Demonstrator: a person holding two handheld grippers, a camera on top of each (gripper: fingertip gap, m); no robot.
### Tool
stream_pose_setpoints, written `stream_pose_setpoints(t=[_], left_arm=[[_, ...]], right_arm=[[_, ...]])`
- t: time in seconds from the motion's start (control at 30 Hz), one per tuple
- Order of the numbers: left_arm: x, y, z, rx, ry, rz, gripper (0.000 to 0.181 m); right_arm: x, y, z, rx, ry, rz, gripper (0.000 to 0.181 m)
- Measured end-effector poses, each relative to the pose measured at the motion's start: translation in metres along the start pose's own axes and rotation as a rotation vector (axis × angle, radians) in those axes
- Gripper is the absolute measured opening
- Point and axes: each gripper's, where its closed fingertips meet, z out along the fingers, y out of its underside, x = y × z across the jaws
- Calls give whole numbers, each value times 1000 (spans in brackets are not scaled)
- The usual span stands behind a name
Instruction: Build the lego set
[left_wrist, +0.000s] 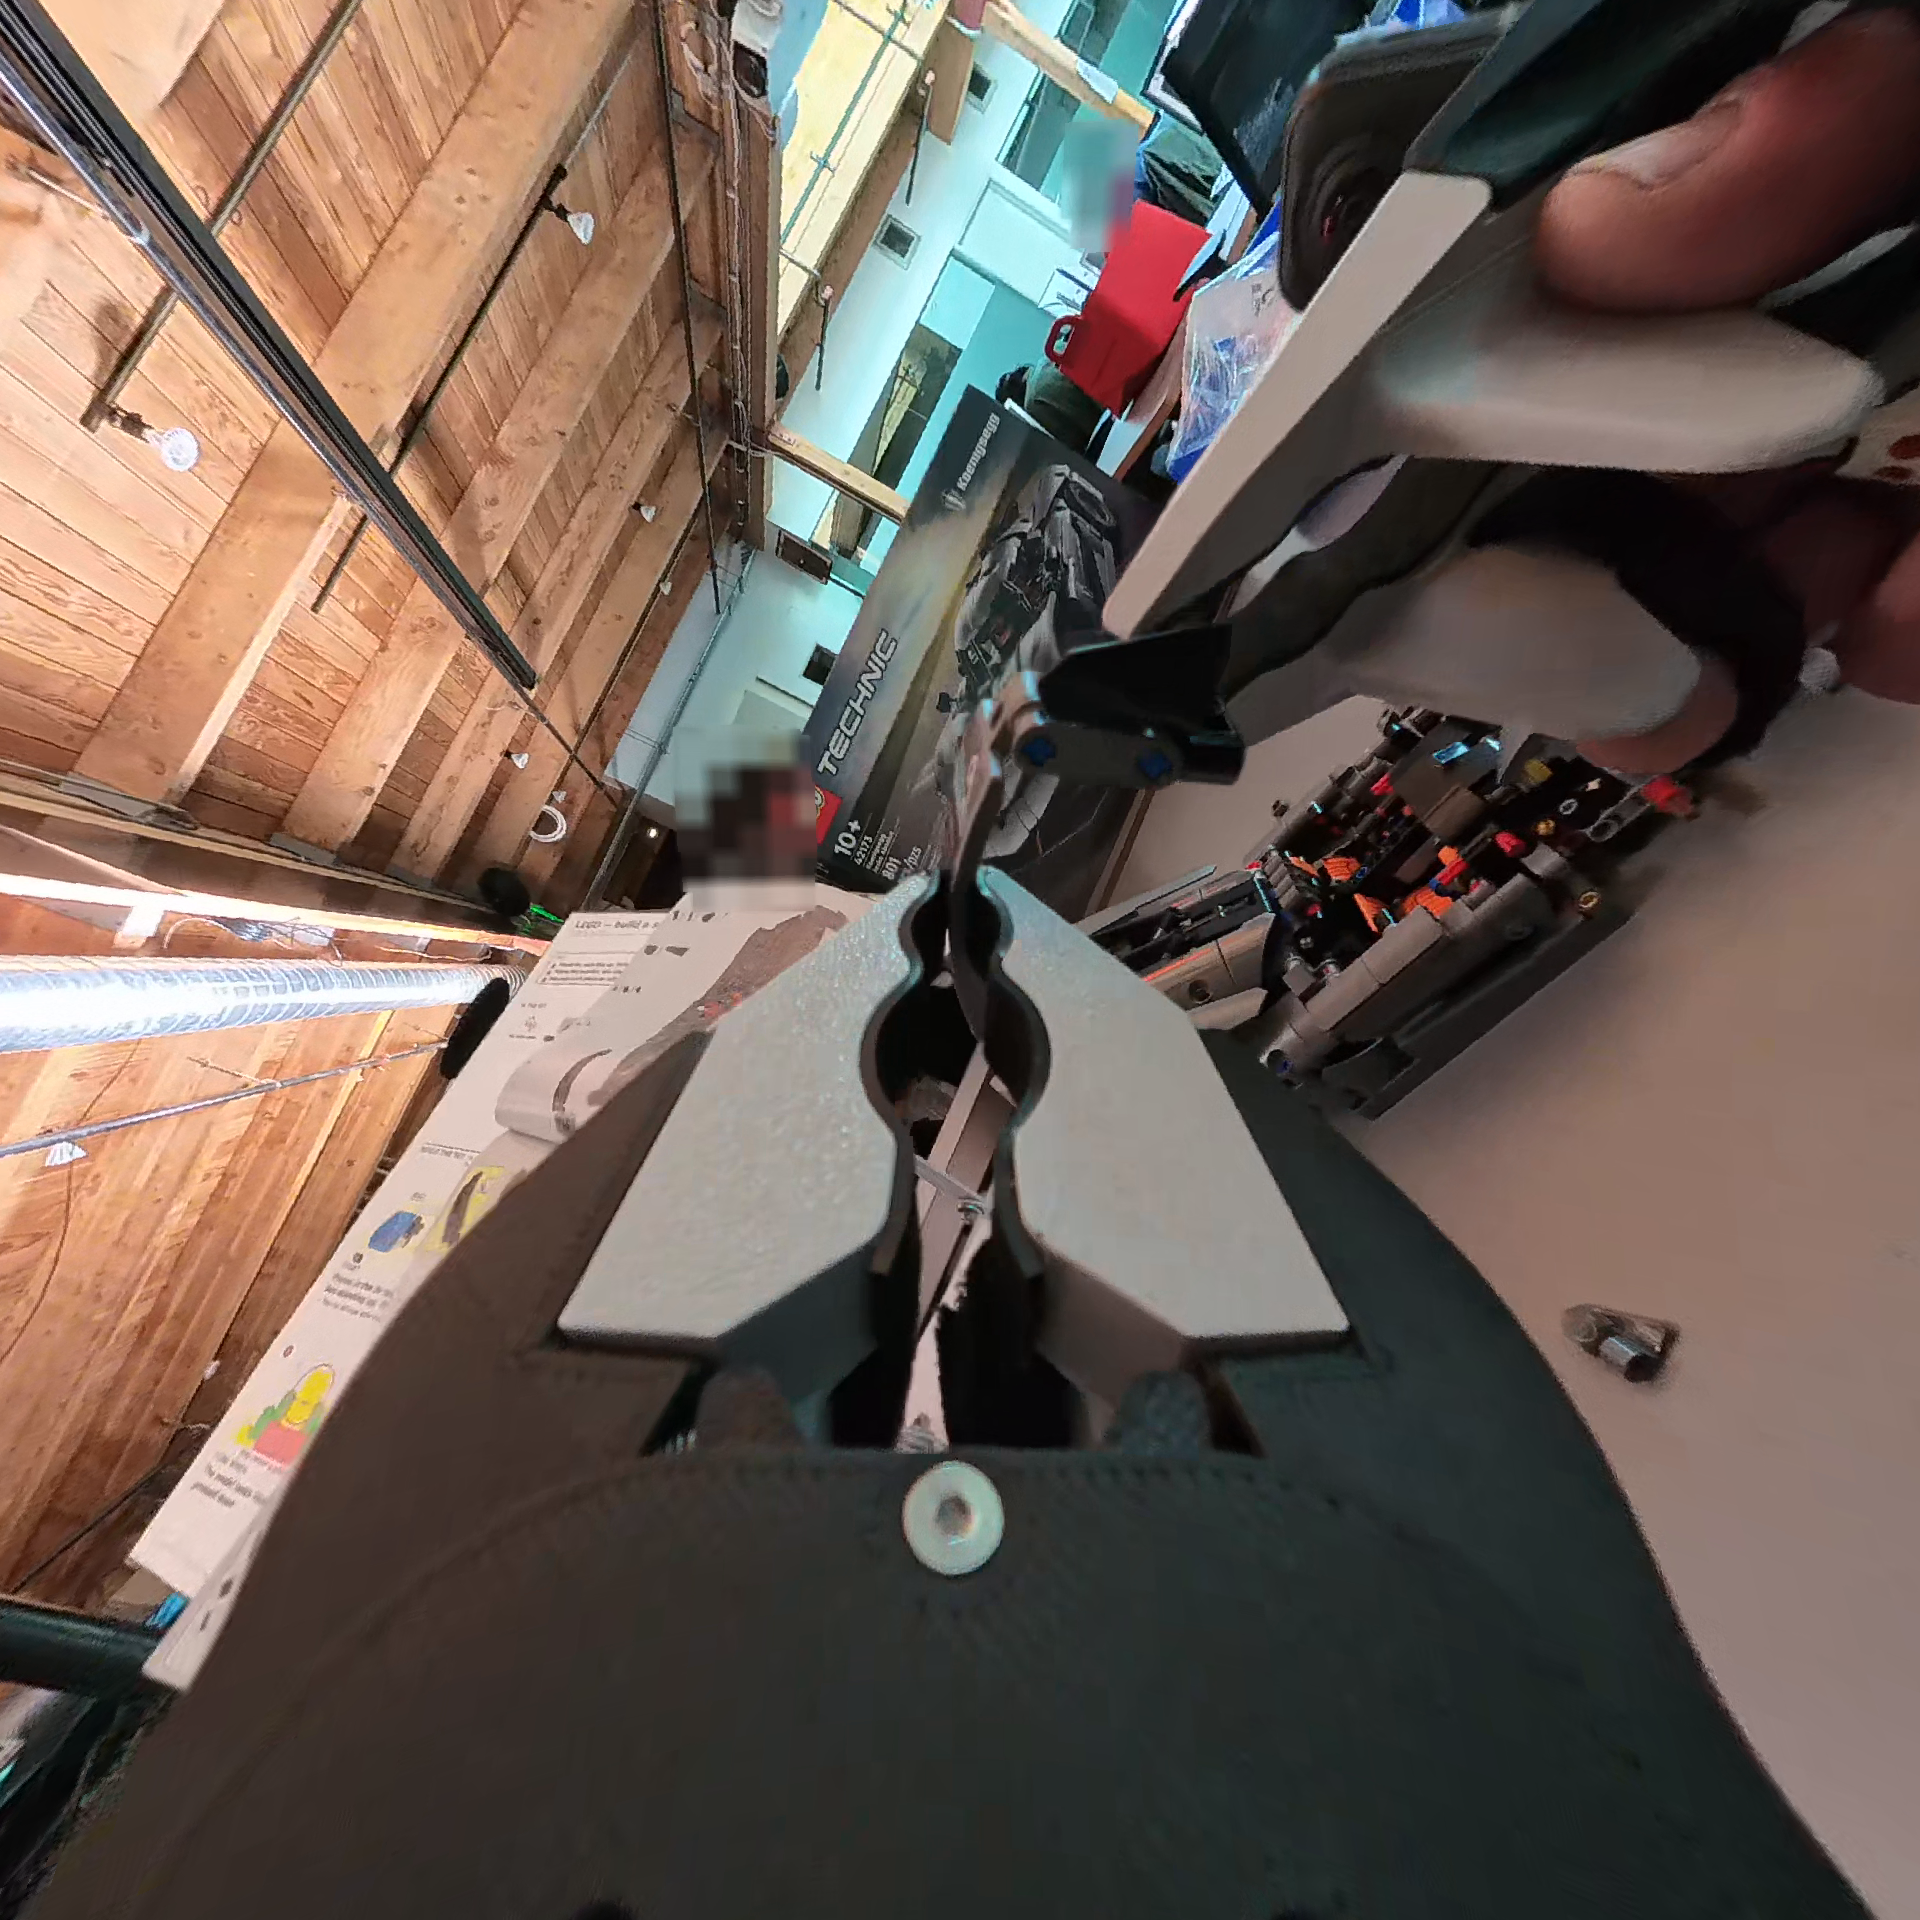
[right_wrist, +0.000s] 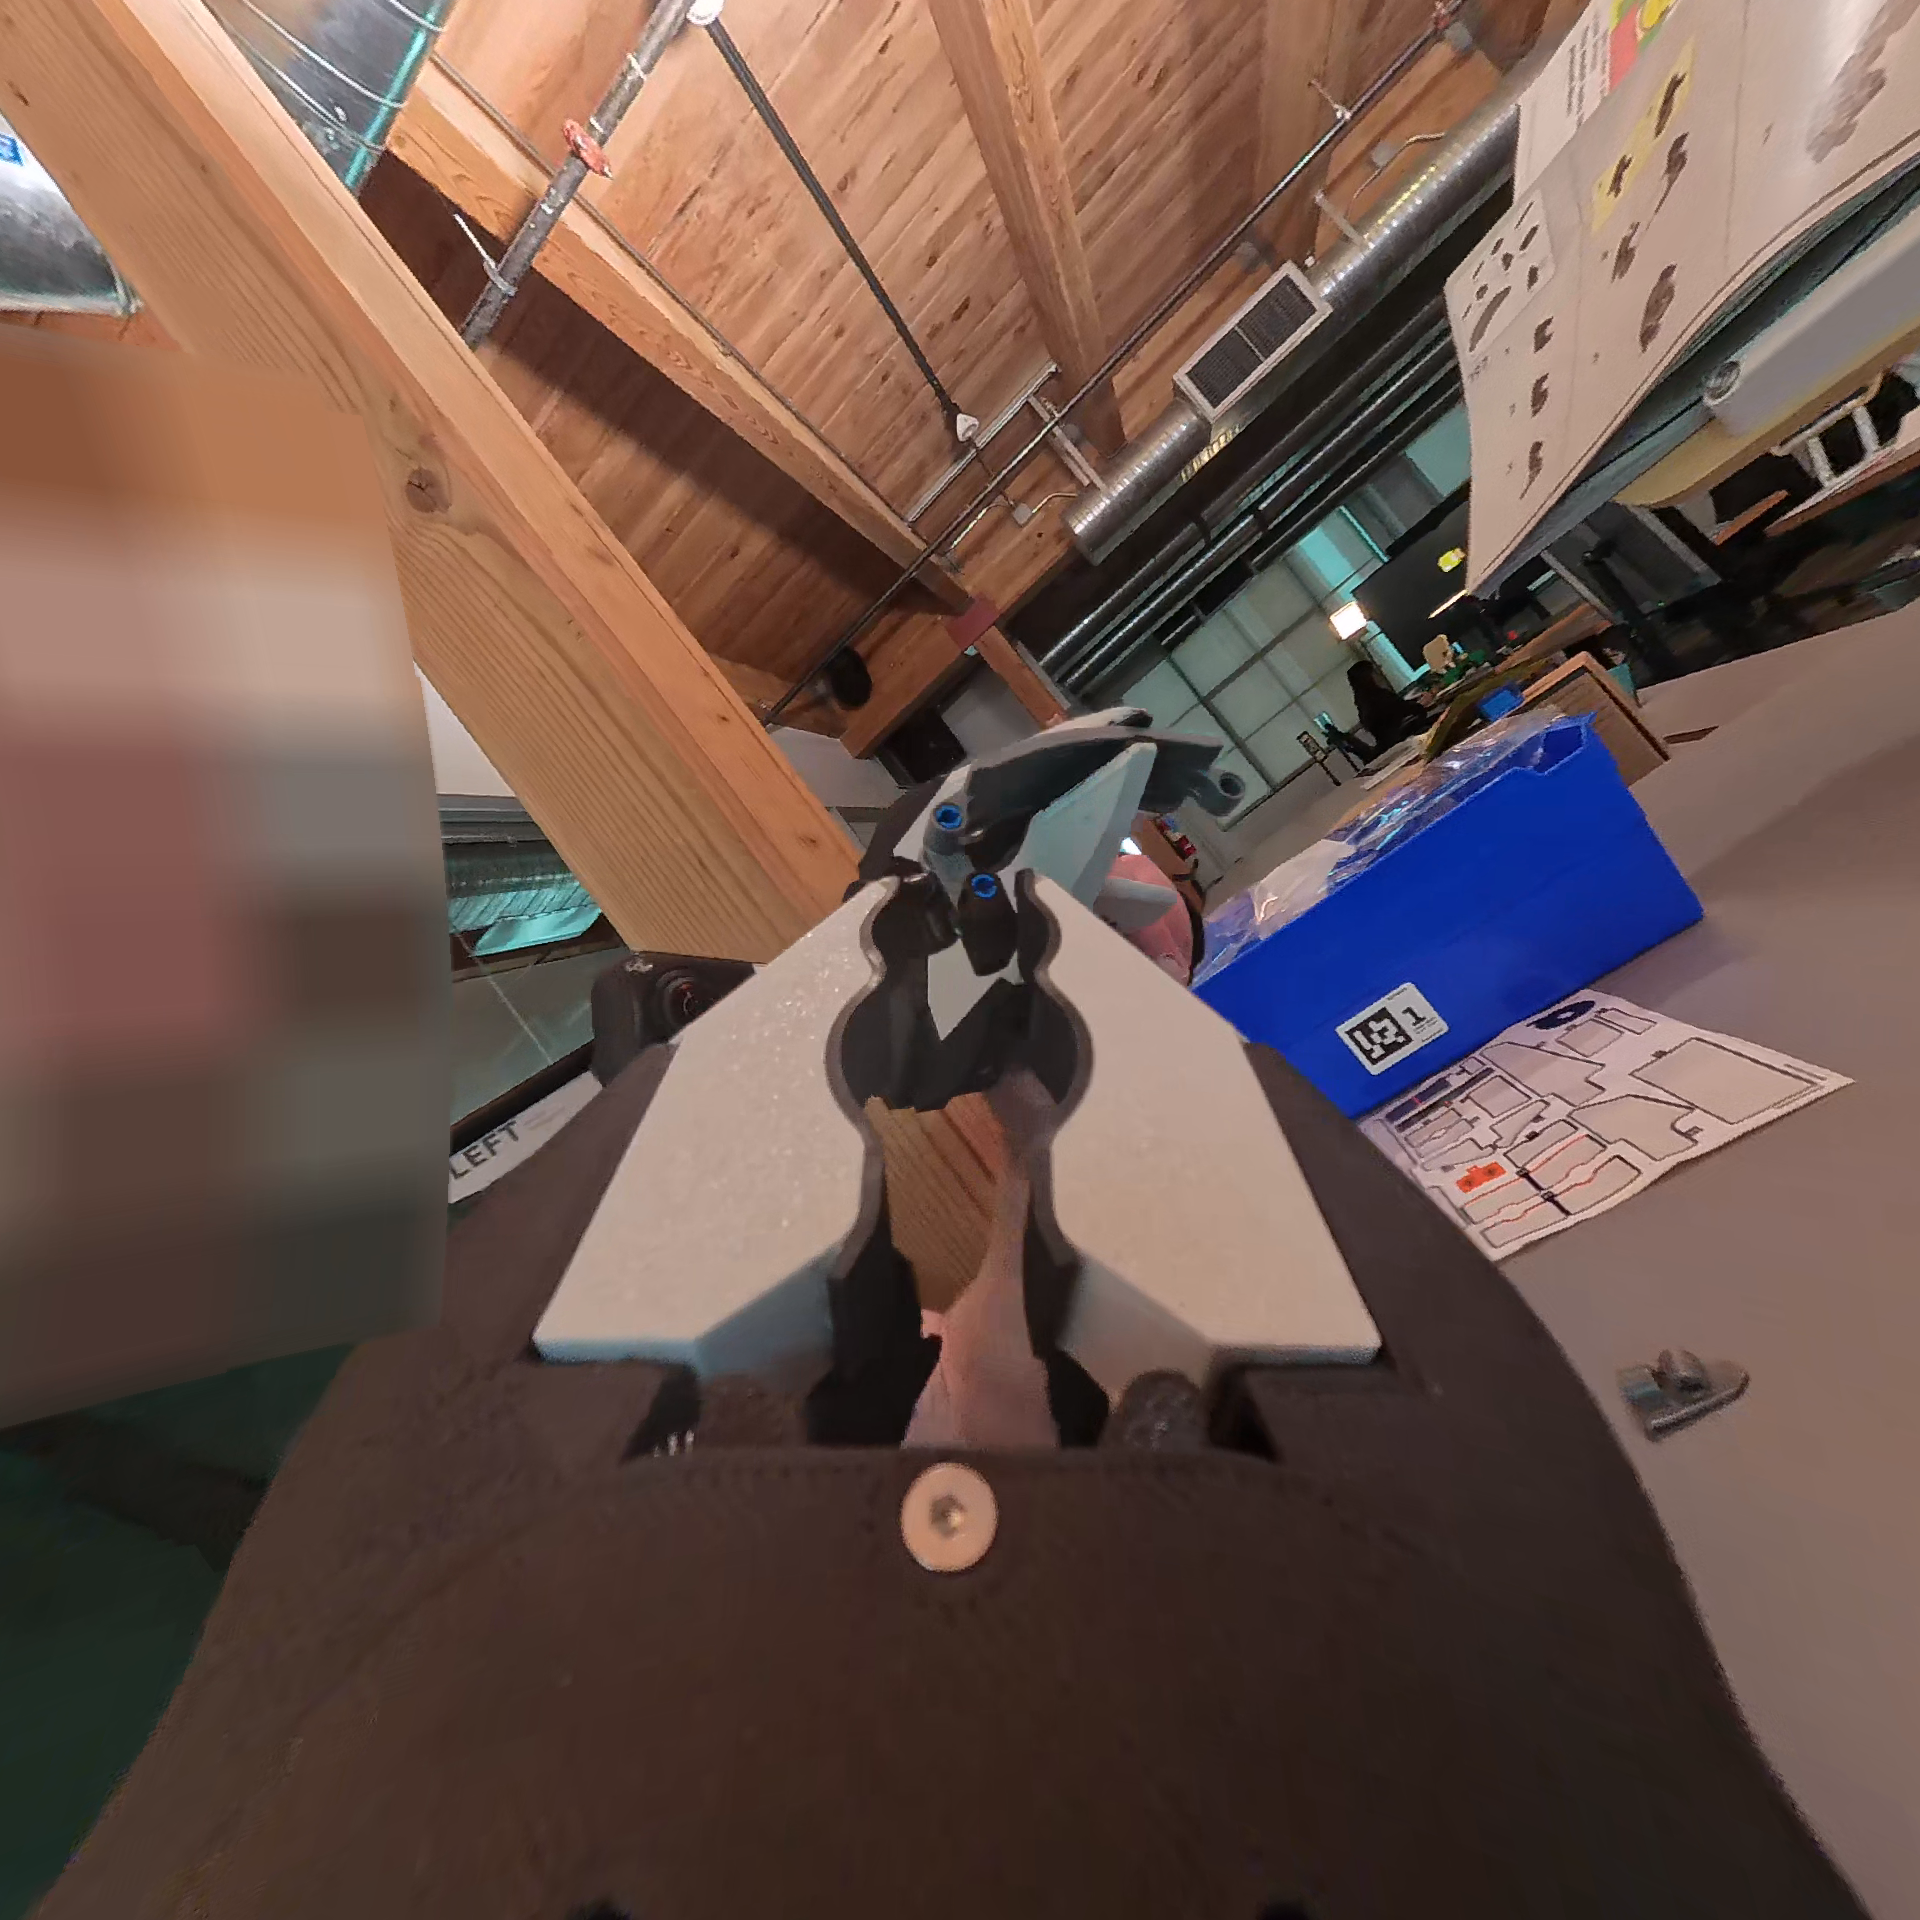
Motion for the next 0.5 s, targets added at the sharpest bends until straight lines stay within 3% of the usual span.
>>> stream_pose_setpoints(t=[0.27, 0.5], left_arm=[[-1, 9, 5, -45, 8, -25, 0], [-6, 10, 5, -57, 9, -63, 0]], right_arm=[[6, -8, -4, 20, 106, -103, 32], [15, 3, 1, -95, 291, -349, 44]])
